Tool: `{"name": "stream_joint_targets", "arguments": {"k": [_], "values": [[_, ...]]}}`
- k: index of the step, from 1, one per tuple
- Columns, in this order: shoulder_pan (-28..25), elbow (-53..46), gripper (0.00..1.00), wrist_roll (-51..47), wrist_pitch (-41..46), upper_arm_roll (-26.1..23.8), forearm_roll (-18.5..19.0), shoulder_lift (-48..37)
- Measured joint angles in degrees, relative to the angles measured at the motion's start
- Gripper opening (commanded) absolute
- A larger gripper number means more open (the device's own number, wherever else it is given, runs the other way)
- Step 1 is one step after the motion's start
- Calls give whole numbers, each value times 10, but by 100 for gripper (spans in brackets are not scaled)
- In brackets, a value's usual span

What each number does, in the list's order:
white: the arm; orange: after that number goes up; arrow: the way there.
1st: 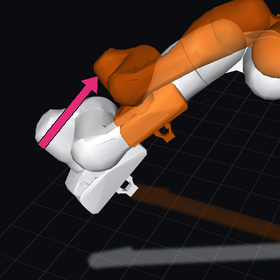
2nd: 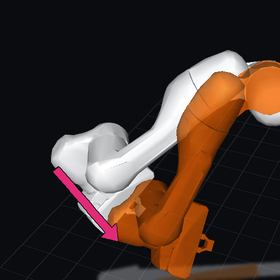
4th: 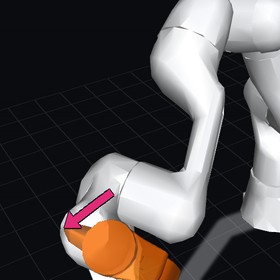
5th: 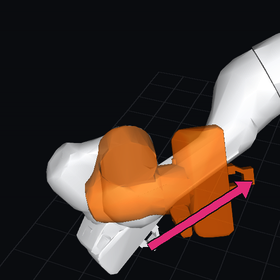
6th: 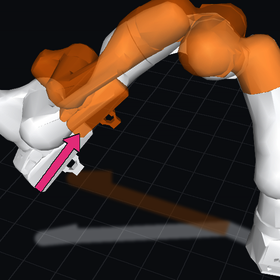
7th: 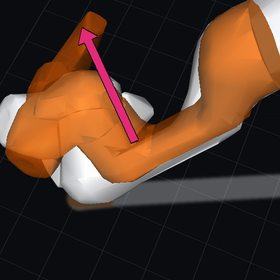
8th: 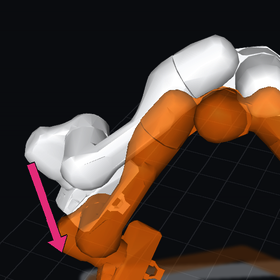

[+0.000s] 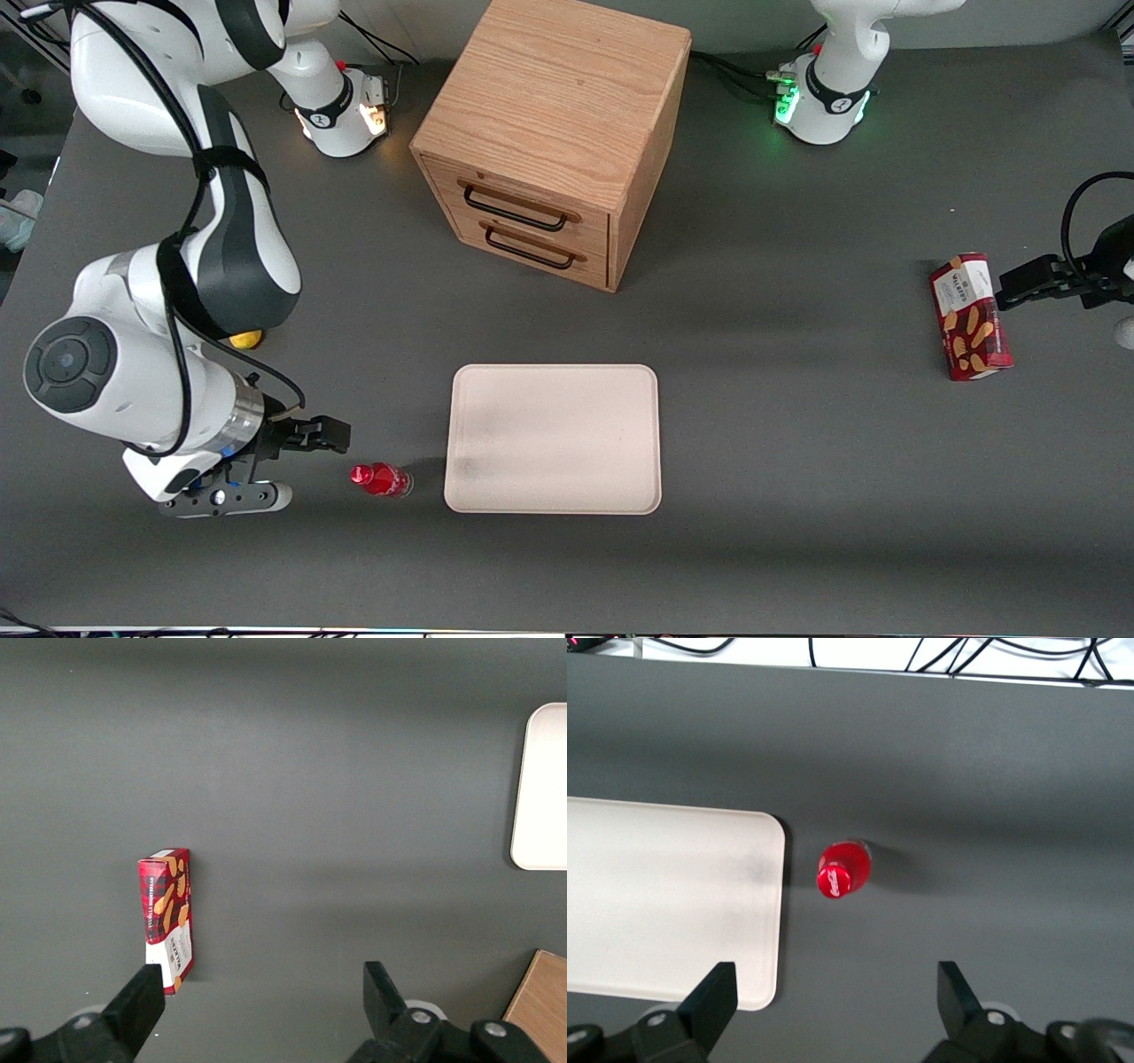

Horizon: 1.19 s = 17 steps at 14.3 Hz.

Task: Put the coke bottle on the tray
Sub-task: 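Lower the open right gripper around the bottle and close on it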

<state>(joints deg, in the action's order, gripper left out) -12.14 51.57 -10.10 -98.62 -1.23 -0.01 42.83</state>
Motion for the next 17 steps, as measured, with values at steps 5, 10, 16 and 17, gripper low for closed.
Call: {"name": "stream_joint_targets", "arguments": {"k": [5, 10, 16, 17], "values": [[-1, 1, 100, 0, -30, -1, 0, 17], [-1, 13, 100, 0, -73, -1, 0, 45], [-2, 61, 100, 0, -132, -2, 0, 54], [-2, 64, 100, 0, -137, -2, 0, 57]]}}
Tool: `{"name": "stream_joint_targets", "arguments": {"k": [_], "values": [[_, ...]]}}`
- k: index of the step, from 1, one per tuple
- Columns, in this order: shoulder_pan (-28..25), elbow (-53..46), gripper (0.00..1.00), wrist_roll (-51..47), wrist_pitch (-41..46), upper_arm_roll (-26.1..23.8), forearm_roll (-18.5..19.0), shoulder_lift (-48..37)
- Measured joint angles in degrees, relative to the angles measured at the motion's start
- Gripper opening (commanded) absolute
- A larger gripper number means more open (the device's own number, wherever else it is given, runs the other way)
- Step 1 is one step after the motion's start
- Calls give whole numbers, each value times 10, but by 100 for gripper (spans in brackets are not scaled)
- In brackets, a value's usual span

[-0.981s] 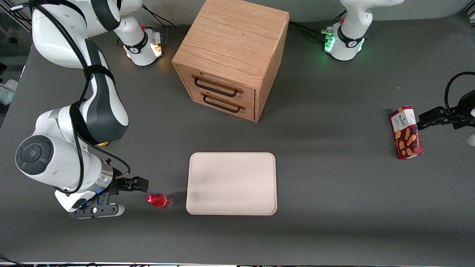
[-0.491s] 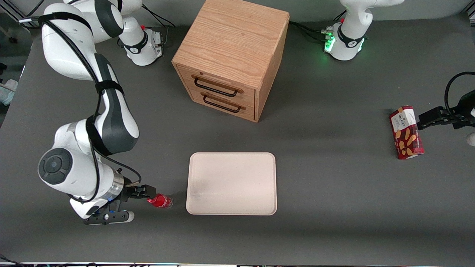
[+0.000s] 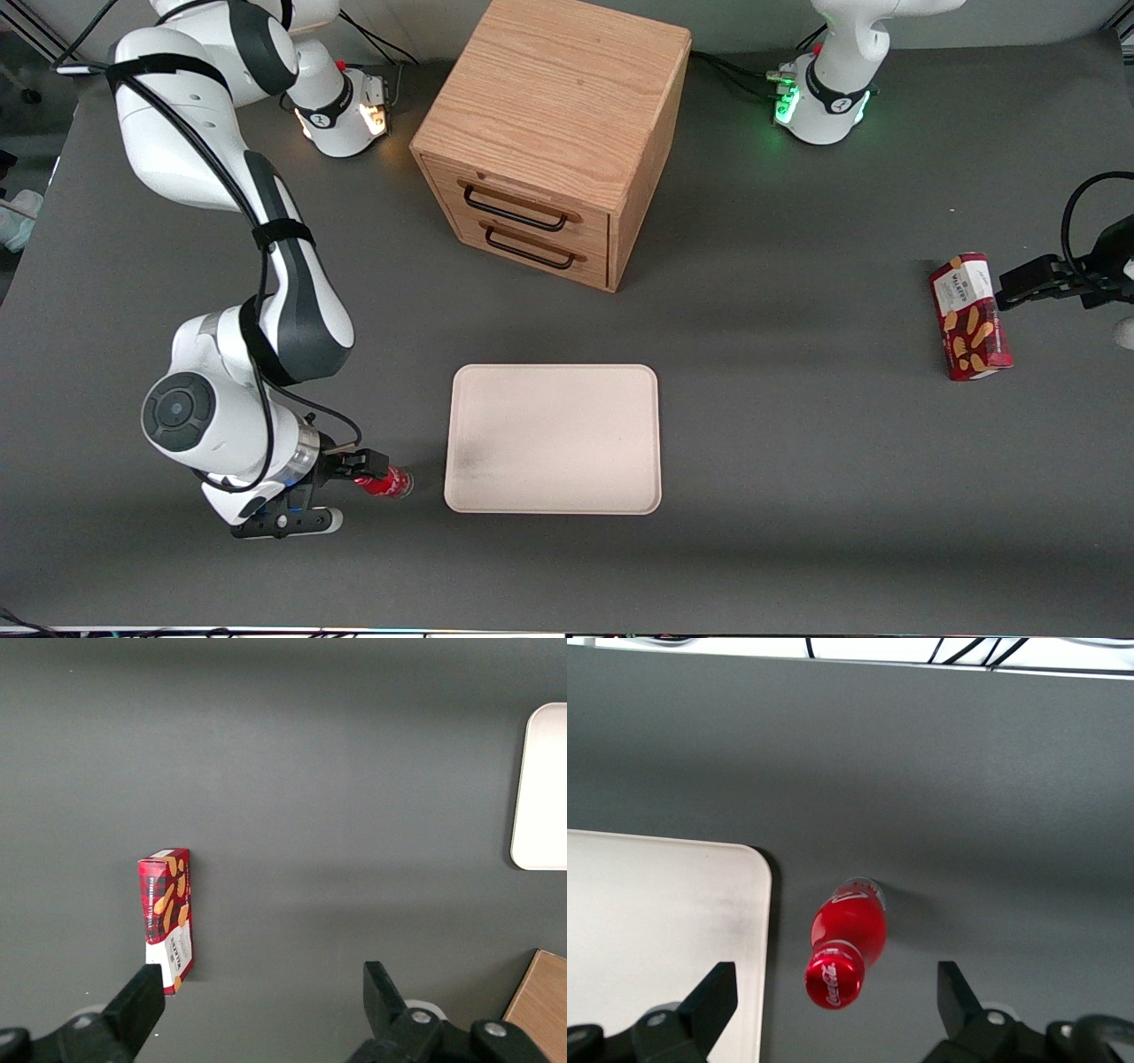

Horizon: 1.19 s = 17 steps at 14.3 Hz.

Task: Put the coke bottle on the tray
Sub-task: 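Lower the open right gripper around the bottle and close on it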

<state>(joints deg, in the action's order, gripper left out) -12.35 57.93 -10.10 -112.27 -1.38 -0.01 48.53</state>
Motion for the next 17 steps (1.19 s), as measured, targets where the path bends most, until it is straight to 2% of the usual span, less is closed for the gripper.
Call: {"name": "stream_joint_targets", "arguments": {"k": [7, 10, 12, 13, 17], "values": [[-3, 6, 99, 0, -16, 0, 0, 11], [-3, 6, 65, 0, -19, 0, 0, 13], [-3, 6, 36, 0, -20, 0, 0, 13], [-3, 6, 27, 0, -20, 0, 0, 13], [-2, 6, 3, 0, -20, 0, 0, 13]]}}
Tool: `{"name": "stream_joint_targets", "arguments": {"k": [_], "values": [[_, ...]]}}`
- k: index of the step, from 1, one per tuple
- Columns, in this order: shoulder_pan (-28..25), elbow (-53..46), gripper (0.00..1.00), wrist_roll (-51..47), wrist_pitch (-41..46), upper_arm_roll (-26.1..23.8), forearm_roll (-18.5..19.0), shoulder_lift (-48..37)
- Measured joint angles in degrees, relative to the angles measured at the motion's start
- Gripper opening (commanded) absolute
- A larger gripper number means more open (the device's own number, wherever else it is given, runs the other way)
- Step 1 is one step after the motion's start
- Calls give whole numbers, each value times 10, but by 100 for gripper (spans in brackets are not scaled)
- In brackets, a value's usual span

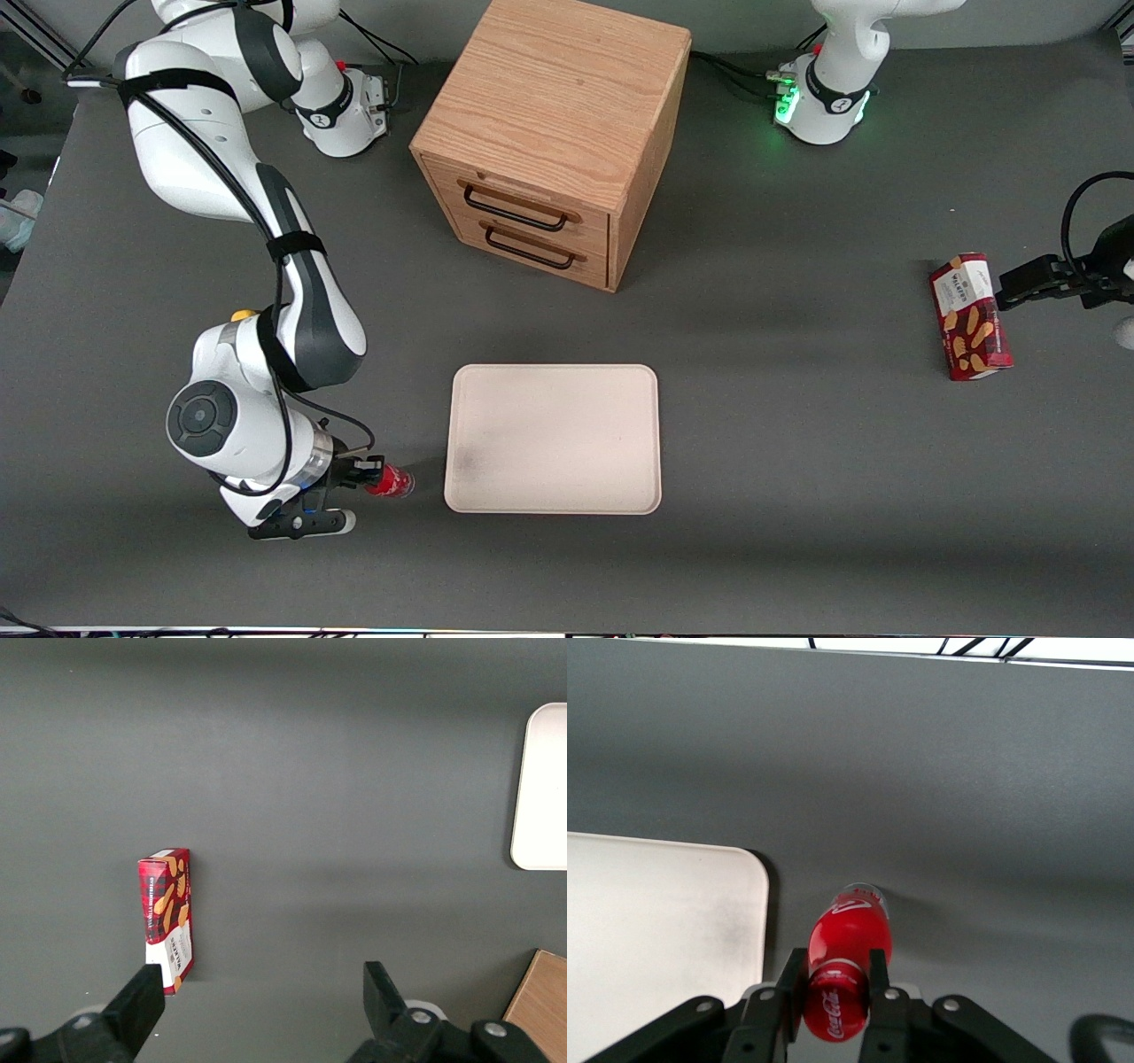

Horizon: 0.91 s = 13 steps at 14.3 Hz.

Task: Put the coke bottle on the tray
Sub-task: 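Lower the open right gripper around the bottle and close on it, then lift the bottle up with the right gripper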

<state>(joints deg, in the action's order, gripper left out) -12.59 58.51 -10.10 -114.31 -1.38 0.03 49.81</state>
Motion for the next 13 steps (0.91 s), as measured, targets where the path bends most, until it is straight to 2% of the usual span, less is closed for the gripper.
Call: {"name": "stream_joint_targets", "arguments": {"k": [1, 7, 13], "values": [[0, 0, 0, 0, 0, 0, 0, 0], [0, -2, 0, 6, 10, 0, 0, -2], [-1, -10, 0, 7, 99, 0, 0, -67]]}}
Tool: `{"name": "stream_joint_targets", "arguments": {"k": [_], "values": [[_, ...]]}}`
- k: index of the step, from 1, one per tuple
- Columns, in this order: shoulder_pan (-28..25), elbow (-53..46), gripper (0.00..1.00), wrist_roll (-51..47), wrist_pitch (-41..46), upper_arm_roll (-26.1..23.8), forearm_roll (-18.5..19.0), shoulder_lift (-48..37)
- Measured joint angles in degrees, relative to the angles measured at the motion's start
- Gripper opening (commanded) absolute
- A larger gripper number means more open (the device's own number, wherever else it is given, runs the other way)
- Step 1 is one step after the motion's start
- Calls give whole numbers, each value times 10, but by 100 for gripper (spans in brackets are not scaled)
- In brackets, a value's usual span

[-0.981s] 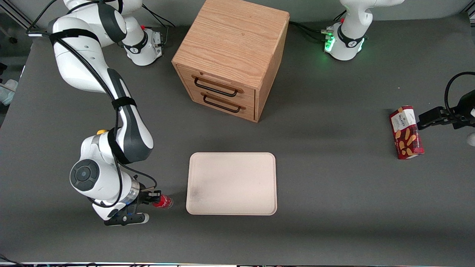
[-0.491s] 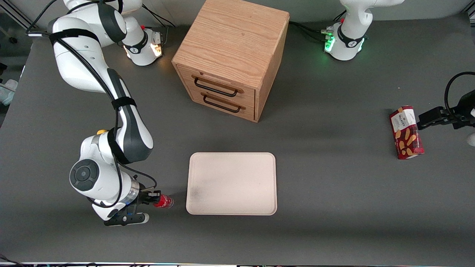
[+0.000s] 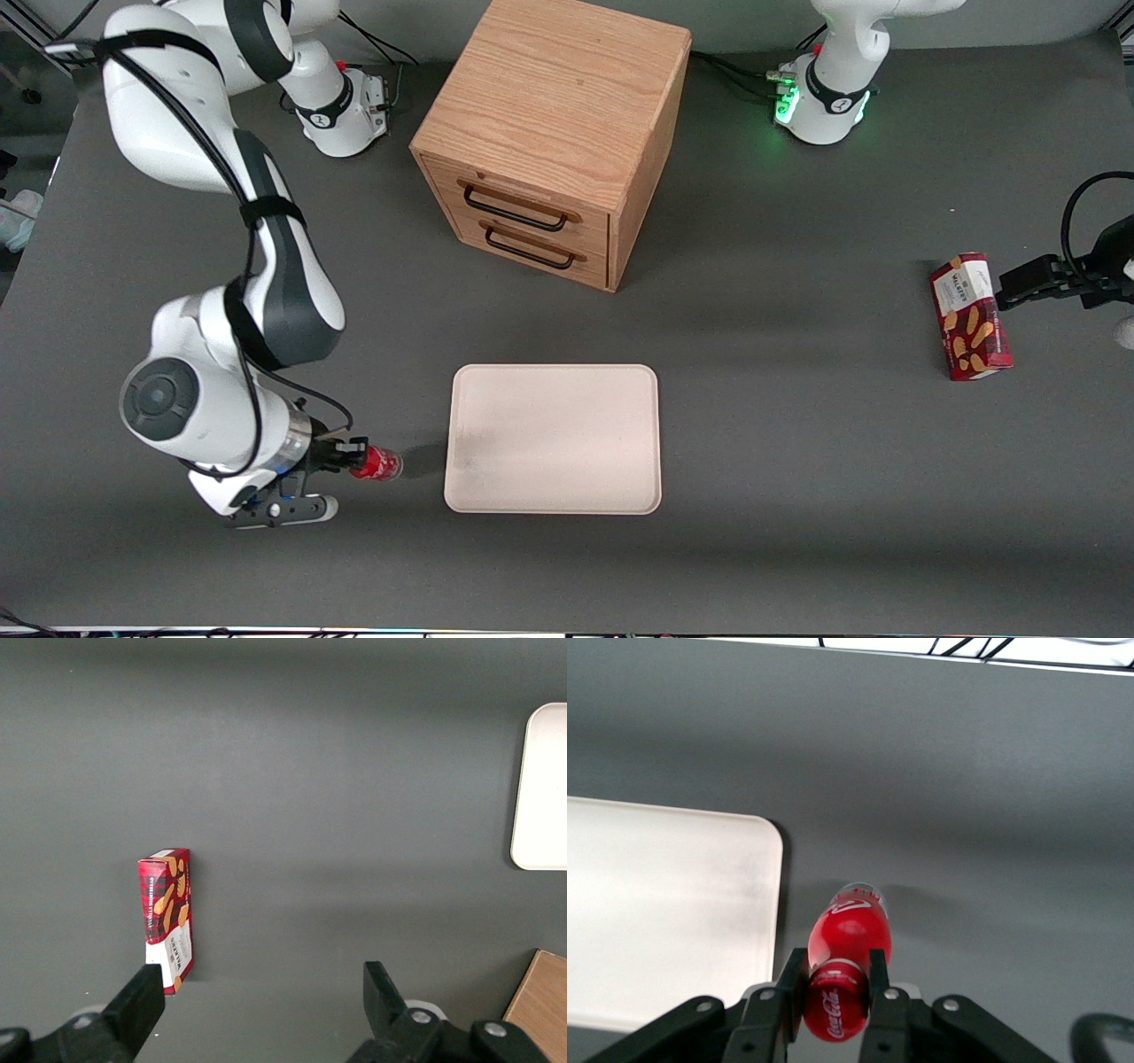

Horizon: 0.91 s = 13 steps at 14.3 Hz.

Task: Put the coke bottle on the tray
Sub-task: 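Lift the bottle up with the right gripper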

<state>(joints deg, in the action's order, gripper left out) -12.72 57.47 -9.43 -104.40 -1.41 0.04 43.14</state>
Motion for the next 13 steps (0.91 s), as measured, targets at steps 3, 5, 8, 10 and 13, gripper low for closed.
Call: {"name": "stream_joint_targets", "arguments": {"k": [3, 5, 8, 10, 13], "values": [[0, 0, 0, 0, 45, 0, 0, -43], [0, -1, 0, 0, 80, -1, 0, -71], [-1, -2, 0, 1, 140, -4, 0, -117], [-2, -2, 0, 1, 174, -5, 0, -147], [-3, -1, 0, 1, 200, -7, 0, -176]]}}
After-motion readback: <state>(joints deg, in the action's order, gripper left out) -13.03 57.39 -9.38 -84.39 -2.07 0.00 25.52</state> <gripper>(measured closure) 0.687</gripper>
